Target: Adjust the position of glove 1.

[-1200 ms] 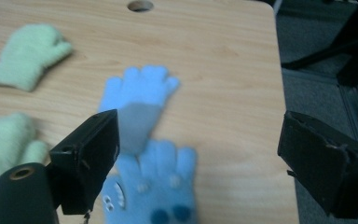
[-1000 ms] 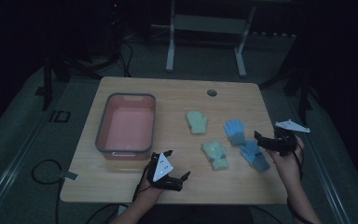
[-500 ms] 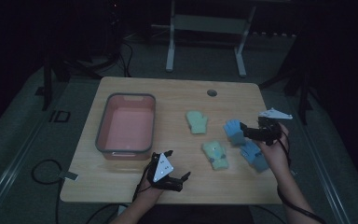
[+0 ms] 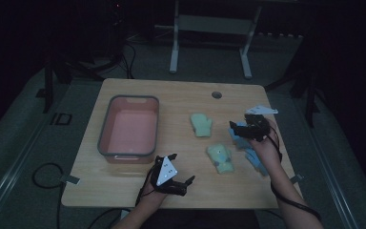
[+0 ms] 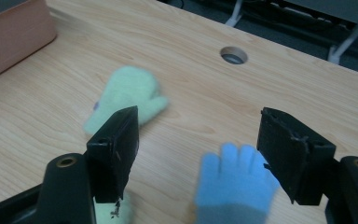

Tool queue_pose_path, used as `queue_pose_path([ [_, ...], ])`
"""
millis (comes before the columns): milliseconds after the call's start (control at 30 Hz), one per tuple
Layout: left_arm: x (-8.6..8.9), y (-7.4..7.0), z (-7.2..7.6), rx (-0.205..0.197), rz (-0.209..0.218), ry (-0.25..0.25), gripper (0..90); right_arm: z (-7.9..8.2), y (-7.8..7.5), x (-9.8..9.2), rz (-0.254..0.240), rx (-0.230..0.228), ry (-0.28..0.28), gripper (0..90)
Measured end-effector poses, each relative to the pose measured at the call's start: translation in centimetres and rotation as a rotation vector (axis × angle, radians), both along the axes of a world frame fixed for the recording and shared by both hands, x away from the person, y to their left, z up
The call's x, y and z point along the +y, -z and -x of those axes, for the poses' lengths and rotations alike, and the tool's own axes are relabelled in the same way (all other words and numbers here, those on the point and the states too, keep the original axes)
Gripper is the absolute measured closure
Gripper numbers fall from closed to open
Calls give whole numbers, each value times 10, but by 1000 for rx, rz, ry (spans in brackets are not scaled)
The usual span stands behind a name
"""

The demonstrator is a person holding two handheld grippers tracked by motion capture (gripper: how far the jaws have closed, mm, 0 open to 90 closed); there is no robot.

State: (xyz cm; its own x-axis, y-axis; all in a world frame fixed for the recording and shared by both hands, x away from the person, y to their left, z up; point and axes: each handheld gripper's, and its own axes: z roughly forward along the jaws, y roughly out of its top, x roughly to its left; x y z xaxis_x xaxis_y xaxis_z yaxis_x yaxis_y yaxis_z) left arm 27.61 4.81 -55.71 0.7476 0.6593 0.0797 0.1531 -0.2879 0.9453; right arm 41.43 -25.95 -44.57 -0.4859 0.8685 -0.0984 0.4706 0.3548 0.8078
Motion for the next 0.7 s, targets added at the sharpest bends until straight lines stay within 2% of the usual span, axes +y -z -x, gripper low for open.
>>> queue_pose_path([
  [200, 0, 0, 0, -1, 0, 1, 17, -11, 8, 24, 16, 20, -57, 330],
  [400, 0, 0, 0, -5, -1, 1, 17, -26, 23, 49, 24, 46, -109, 364],
  [567, 0, 0, 0, -3, 1, 3, 17, -38, 34, 69, 56, 58, -136, 383],
  [700, 0, 0, 1, -8, -2, 4, 17, -47, 42, 79, 42, 89, -146, 393],
])
